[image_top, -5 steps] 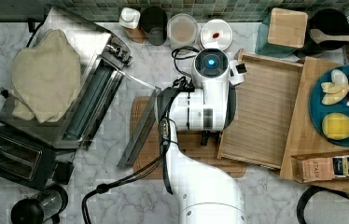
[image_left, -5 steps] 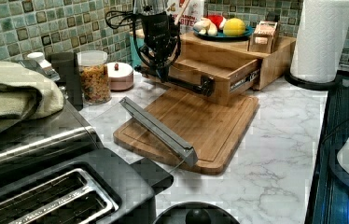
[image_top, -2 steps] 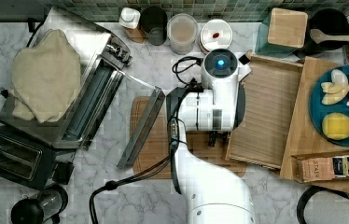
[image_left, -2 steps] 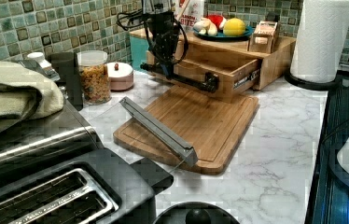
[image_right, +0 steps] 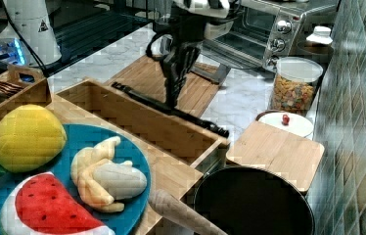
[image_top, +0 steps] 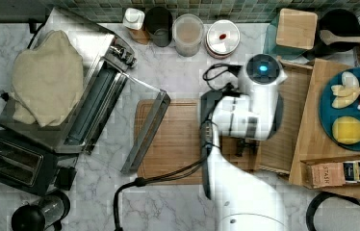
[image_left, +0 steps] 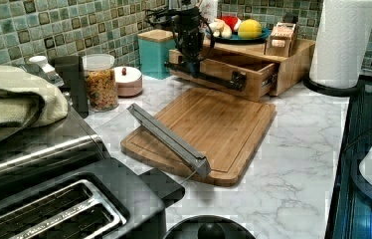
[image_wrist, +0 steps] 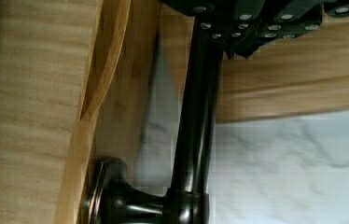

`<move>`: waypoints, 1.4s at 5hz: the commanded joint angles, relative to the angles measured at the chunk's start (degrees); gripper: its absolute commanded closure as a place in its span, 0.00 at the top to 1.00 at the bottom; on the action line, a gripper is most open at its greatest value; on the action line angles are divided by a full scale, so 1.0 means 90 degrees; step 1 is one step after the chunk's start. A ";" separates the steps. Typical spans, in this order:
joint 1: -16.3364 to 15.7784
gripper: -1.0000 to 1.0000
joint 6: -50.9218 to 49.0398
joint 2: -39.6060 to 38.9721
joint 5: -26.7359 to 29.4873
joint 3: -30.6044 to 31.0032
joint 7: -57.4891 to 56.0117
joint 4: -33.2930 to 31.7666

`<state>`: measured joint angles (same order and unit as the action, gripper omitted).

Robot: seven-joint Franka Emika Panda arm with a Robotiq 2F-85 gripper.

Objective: Close the drawer.

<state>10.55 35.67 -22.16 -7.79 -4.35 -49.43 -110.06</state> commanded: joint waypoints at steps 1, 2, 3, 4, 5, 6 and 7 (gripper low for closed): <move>0.1315 0.00 0.0473 0.0026 -0.0768 -0.1534 -0.0822 0.0667; 0.1233 0.00 0.0215 -0.0005 -0.0896 -0.1623 -0.0604 0.0775; 0.1208 0.00 -0.0119 -0.0034 -0.0669 -0.1595 -0.0669 0.0940; 0.1193 0.00 -0.0118 -0.0036 -0.0659 -0.1613 -0.0678 0.0940; 0.1194 0.00 -0.0119 -0.0036 -0.0660 -0.1611 -0.0675 0.0940; 0.1196 0.00 -0.0118 -0.0037 -0.0662 -0.1609 -0.0675 0.0940; 0.1202 0.00 -0.0118 -0.0035 -0.0665 -0.1603 -0.0673 0.0940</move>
<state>13.55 36.26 -23.86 -10.17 -10.47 -52.34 -107.71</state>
